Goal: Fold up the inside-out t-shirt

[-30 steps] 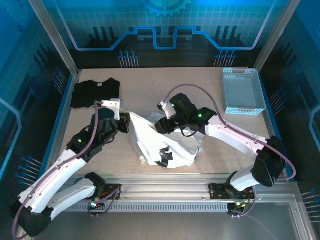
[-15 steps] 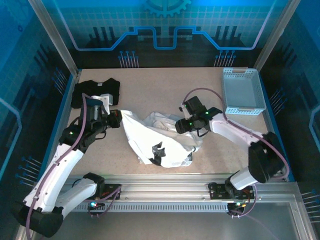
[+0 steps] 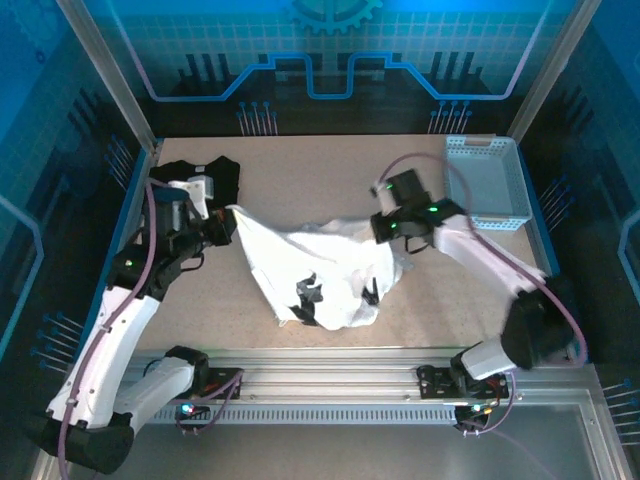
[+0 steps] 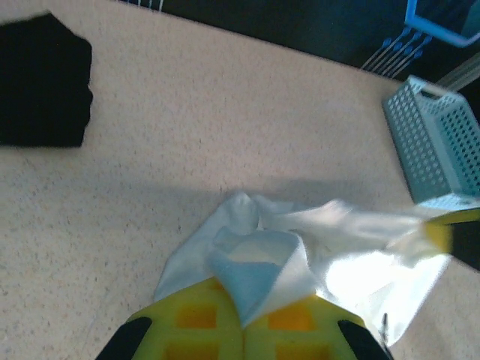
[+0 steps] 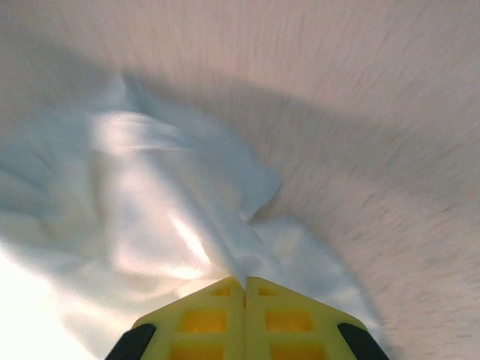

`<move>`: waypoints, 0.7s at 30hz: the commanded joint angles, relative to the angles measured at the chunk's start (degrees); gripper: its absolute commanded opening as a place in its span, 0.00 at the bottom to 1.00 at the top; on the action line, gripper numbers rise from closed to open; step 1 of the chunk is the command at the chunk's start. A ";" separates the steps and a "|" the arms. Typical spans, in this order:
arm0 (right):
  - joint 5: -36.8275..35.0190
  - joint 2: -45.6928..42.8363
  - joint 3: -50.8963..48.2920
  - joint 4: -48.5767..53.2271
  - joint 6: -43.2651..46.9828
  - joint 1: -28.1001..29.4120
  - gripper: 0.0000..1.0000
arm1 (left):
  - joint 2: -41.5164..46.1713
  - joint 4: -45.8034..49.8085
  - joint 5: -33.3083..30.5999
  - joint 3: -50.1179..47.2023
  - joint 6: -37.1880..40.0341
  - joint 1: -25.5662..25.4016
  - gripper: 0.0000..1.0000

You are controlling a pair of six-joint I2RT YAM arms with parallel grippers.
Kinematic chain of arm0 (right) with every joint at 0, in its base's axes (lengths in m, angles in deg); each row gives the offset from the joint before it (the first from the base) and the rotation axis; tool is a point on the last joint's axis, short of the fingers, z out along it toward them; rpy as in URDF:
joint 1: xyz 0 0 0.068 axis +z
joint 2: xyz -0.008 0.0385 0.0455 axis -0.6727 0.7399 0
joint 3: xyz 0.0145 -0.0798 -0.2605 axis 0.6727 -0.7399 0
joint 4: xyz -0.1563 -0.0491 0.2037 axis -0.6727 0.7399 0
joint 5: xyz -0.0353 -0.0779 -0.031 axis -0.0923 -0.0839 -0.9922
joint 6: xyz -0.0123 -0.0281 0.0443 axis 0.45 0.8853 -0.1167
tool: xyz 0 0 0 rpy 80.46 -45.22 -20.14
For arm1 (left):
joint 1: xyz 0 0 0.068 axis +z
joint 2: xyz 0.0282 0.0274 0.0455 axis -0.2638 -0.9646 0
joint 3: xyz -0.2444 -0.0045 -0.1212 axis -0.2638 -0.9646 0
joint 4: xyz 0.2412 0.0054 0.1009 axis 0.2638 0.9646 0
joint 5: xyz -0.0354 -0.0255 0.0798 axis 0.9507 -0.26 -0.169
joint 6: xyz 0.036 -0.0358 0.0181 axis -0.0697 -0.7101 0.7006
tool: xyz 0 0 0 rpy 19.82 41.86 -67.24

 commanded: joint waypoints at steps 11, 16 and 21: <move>-2.39 -20.33 5.75 0.07 -0.24 -4.19 0.00 | -3.79 -1.92 2.56 22.58 -2.83 12.27 0.00; -2.94 -26.14 -15.97 -2.65 -8.90 7.84 0.05 | -2.29 -0.99 2.06 14.47 -0.13 12.54 0.00; -4.29 -19.99 -24.67 -5.37 -12.09 18.21 0.43 | -1.19 -0.82 2.23 6.96 1.35 12.65 0.00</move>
